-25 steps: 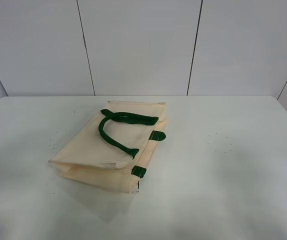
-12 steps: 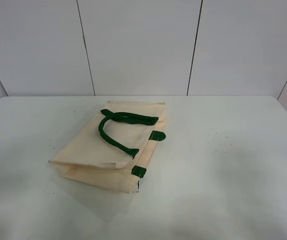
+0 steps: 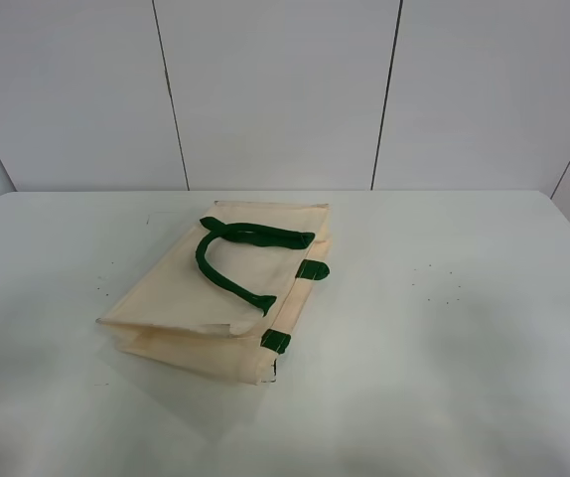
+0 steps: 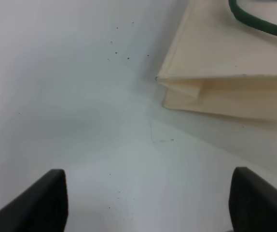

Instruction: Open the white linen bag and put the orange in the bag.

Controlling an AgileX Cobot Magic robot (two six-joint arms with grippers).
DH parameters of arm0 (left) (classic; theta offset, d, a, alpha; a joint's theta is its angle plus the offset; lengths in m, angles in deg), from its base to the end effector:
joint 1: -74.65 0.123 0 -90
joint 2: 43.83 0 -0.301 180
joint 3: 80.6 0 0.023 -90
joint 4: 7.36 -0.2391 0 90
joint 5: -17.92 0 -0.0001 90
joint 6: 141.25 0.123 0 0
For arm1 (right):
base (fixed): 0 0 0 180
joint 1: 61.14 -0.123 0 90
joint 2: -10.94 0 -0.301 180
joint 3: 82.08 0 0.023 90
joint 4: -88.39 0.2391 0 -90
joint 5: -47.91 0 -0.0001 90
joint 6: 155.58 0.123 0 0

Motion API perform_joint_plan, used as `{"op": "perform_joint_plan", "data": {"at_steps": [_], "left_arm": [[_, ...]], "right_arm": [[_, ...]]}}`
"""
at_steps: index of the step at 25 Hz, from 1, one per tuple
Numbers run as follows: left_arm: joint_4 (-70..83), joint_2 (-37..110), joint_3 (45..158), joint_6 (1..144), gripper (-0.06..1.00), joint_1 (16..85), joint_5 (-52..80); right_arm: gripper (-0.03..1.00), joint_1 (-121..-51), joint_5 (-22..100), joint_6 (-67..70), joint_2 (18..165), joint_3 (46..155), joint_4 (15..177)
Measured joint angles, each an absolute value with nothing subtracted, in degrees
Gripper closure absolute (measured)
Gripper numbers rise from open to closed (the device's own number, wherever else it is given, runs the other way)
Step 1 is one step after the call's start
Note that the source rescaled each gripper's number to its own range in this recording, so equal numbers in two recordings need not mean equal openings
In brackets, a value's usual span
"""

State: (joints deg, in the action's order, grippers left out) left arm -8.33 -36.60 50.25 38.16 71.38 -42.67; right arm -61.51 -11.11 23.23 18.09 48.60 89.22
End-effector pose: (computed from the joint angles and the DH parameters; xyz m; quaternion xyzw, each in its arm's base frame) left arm -0.0026 0.0020 0.2566 0.0196 0.8522 -0.0091 0.5227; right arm -0.0011 0.0015 0.2587 -0.0117 0.8456 0.0034 0.5337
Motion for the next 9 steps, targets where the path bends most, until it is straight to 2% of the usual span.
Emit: {"op": "perform_joint_plan", "data": {"at_steps": [9], "left_arm": [[-8.09,-36.60,50.25,38.16,0.03,72.71,-42.67]], "right_arm": [[-0.03,-61.51,-11.11,23.23,18.09,48.60,89.34]]}}
